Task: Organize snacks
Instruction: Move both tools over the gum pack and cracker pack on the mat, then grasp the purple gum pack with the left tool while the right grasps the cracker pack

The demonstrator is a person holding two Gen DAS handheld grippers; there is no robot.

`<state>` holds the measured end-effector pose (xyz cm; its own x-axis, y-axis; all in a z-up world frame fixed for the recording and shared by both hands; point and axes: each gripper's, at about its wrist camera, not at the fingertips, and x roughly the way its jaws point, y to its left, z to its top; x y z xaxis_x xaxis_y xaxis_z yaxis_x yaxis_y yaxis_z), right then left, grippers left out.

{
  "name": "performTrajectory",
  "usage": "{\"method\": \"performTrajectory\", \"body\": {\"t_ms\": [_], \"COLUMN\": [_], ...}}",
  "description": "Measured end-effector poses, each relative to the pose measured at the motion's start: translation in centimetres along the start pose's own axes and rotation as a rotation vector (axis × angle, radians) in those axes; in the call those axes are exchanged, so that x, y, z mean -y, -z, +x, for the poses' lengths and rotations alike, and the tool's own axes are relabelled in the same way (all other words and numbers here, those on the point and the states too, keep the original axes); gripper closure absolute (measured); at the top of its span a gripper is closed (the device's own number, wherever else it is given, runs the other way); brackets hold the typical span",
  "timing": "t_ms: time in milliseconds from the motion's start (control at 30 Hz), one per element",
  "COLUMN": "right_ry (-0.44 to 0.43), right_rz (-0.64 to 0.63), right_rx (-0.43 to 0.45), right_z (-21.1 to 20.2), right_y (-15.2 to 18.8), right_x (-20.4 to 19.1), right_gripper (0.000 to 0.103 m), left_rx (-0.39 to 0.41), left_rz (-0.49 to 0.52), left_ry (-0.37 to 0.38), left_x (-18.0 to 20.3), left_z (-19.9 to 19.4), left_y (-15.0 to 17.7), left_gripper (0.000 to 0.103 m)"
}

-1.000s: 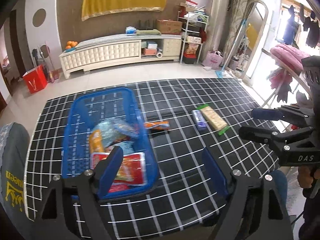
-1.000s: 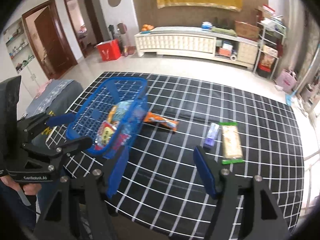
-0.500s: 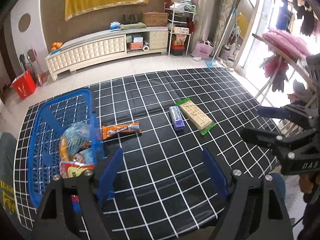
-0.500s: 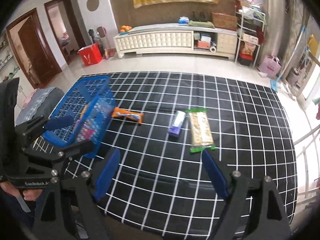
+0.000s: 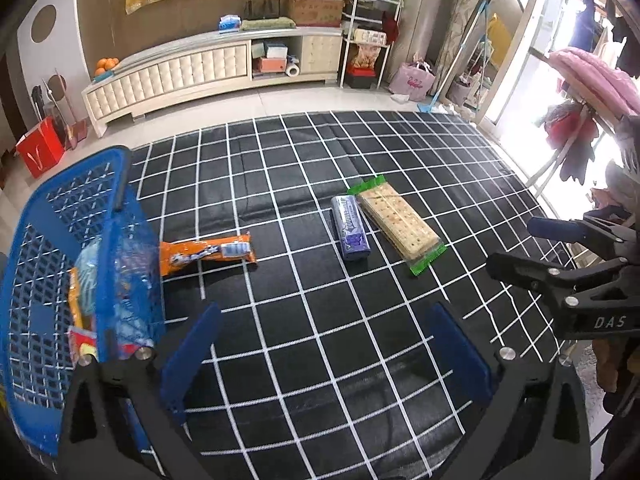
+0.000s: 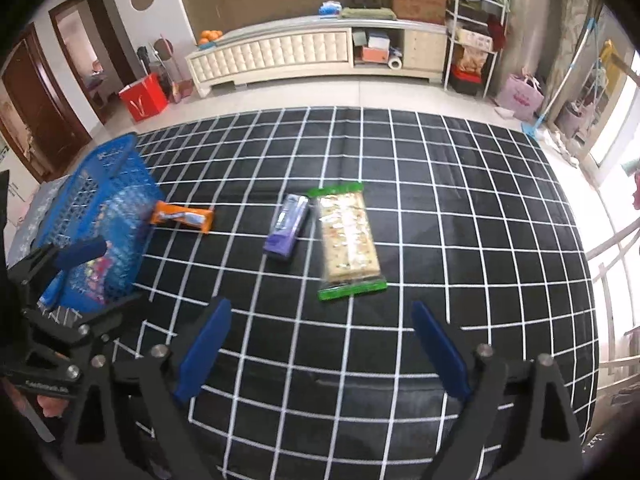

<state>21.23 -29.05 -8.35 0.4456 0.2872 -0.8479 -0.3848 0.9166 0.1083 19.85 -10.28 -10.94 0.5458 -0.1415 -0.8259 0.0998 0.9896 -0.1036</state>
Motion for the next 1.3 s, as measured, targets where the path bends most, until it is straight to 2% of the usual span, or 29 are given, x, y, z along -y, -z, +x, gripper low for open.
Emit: {"method": "performTrajectory", "body": {"t_ms": [367, 500, 700, 867, 1033, 1067, 1133, 1300], "right_ry": [0.041, 0.034, 0.052, 0.067, 0.065, 0.068, 0.063, 0.076], "right_rz": [-0.001, 0.008, -0.027, -0.040, -0.045, -0.052, -0.060, -0.138], "right_rx": [-0.097, -0.135, -0.150, -0.144, -0.137, -0.134, -0.116, -0.072], "right_z": [6.8, 9.2, 11.5, 12.2, 12.4, 12.5, 12.2, 11.5], "right_y": [-2.4, -3.2, -3.3, -3.2, -3.1, -3.3, -3.1, -2.3], "right_x": [1.9, 2.6, 2.6, 2.9, 3.2, 3.2, 3.3, 2.6], "right_gripper": [0.007, 0.007, 0.007, 0.007, 0.025, 0.026, 0.035, 0.045], "left_rx": [-0.106, -0.122, -0.155, -0.147, -0.134, -0.130, -0.131, -0.138], "left_rz": [-0.082, -0.081, -0.201, -0.188, -0.188, -0.189, -0.182, -0.170], "left_ry": [-0.002, -0.053, 0.038, 0.021, 0.012, 0.010, 0.009, 0.011], "left_x": [-2.2, -2.8, -4.6, -4.9, -5.2, -5.3, -5.1, -4.5], "left_z": [6.5, 8.7, 11.4, 11.7, 11.2, 11.1, 10.9, 10.6], "left_y": [-2.3, -2.5, -1.8, -2.0, -2.6, -2.7, -2.8, -3.6], "left_gripper": [0.000, 0.000, 0.000, 0.000, 0.000, 0.000, 0.000, 0.000]}}
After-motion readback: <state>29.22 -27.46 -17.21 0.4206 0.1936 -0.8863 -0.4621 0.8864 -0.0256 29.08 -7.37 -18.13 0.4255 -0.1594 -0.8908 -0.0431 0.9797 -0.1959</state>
